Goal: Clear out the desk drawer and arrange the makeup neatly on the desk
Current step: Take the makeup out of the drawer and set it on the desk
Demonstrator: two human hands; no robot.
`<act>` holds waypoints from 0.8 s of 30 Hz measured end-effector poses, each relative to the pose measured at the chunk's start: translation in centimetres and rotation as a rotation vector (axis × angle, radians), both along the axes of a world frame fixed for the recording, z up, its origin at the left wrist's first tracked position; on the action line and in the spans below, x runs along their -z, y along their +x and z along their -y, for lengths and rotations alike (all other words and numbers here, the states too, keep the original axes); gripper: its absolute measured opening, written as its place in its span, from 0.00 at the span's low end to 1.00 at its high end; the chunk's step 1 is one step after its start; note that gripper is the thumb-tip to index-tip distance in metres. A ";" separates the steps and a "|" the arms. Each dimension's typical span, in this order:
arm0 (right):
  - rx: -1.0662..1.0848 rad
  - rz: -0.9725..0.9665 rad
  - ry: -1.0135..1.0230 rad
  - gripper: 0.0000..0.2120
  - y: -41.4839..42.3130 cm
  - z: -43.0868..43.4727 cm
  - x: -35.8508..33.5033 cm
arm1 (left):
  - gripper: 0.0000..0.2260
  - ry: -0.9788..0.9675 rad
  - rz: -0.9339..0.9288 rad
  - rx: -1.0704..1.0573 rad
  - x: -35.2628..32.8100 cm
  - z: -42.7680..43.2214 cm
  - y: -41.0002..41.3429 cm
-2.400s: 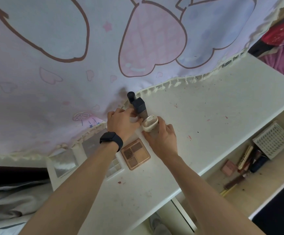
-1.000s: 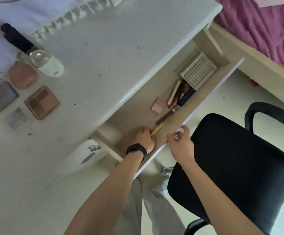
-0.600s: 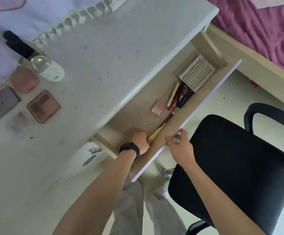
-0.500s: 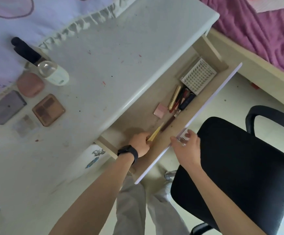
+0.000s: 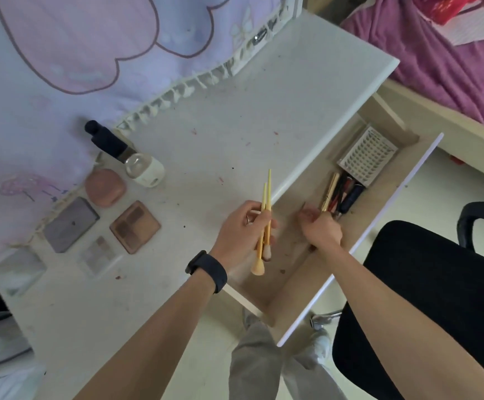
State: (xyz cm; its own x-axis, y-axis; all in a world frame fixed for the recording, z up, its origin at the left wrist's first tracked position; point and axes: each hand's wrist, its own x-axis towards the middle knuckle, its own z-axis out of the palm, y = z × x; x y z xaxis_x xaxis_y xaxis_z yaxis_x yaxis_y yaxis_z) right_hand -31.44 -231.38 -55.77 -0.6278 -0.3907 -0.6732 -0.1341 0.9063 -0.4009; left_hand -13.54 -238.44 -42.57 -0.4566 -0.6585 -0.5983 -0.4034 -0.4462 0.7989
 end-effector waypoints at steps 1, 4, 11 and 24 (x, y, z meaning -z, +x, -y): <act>0.027 0.005 0.025 0.34 0.1 0.6 0.5 | 0.05 0.003 0.008 -0.012 -0.2 0.5 0.5; 0.060 -0.031 0.062 0.39 0.2 1.7 1.6 | 0.07 0.033 0.024 -0.057 -0.4 1.5 2.1; 0.188 0.009 -0.033 0.42 1.1 1.6 -1.7 | 0.09 0.102 -0.005 -0.187 -1.2 2.2 4.9; -0.640 0.101 -0.716 0.21 19.6 1.8 -14.6 | 0.07 -0.053 -0.028 -0.684 -4.7 2.0 23.3</act>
State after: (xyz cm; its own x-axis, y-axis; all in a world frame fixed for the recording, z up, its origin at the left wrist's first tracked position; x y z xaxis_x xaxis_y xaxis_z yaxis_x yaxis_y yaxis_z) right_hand -11.80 -233.19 -41.16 -0.1055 -0.9778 -0.1813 -0.4520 0.2095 -0.8670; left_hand 9.74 -240.49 -37.89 0.0573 -0.8322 -0.5515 -0.0235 -0.5534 0.8326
